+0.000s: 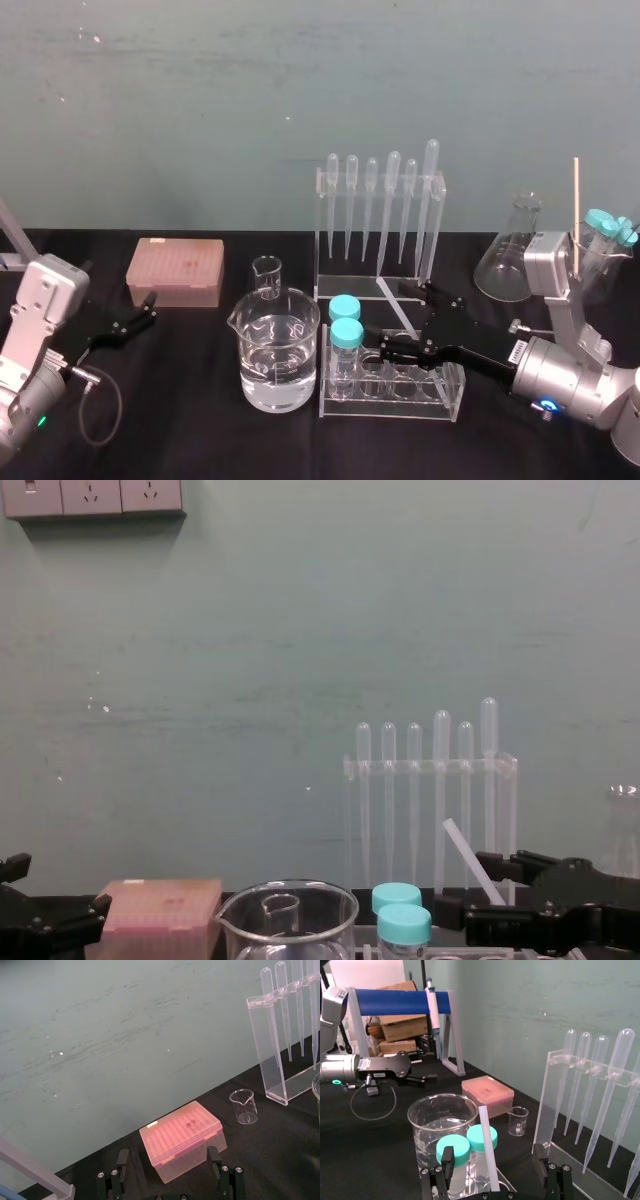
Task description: Pick up the stirring rod with one hand, then place it down.
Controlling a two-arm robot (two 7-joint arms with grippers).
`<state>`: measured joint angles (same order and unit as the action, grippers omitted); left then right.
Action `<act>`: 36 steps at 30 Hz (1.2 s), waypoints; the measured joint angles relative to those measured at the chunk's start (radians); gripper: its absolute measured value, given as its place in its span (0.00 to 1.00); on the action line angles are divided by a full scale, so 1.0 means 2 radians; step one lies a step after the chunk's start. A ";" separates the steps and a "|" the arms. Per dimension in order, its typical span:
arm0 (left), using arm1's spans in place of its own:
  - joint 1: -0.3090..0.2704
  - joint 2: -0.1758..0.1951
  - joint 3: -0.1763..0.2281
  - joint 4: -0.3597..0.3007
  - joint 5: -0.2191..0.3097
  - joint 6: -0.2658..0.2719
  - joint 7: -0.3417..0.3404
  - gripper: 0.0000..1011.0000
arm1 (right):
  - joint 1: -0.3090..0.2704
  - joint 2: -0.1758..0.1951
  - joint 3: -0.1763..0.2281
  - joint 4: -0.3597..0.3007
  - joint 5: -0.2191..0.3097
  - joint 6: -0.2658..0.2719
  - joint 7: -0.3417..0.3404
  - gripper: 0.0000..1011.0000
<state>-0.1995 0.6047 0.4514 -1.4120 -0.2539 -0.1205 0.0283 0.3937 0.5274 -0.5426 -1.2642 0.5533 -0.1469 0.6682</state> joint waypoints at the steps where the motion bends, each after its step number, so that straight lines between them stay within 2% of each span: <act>1: 0.000 0.000 0.000 0.000 0.000 0.000 0.000 0.99 | 0.000 0.000 0.000 0.000 0.000 0.000 0.000 0.99; 12: 0.000 0.000 0.000 0.000 0.000 0.000 0.000 0.99 | 0.000 0.000 0.000 0.000 0.001 -0.002 0.000 0.99; 16: 0.000 0.000 0.000 0.000 0.000 0.000 0.000 0.99 | 0.000 0.001 0.000 0.000 0.001 -0.003 0.001 0.94; 23: 0.000 0.000 0.000 0.000 0.000 0.000 0.000 0.99 | 0.000 0.001 0.000 0.000 0.002 -0.004 0.001 0.76; 24: 0.000 0.000 0.000 0.000 0.000 0.000 0.000 0.99 | 0.000 0.001 0.000 0.000 0.002 -0.004 0.001 0.70; 27: 0.000 0.000 0.000 0.000 0.000 0.000 0.000 0.99 | 0.000 0.001 0.000 0.000 0.002 -0.004 0.001 0.64; 34: 0.000 0.000 0.000 0.000 0.000 0.000 0.000 0.99 | 0.000 0.001 0.000 0.000 0.002 -0.004 0.002 0.40; 36: 0.000 0.000 0.000 0.000 0.000 0.000 0.000 0.99 | 0.000 0.001 0.000 0.000 0.002 -0.004 0.002 0.36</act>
<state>-0.1995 0.6047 0.4514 -1.4120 -0.2539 -0.1205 0.0283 0.3938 0.5287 -0.5418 -1.2636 0.5575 -0.1553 0.6718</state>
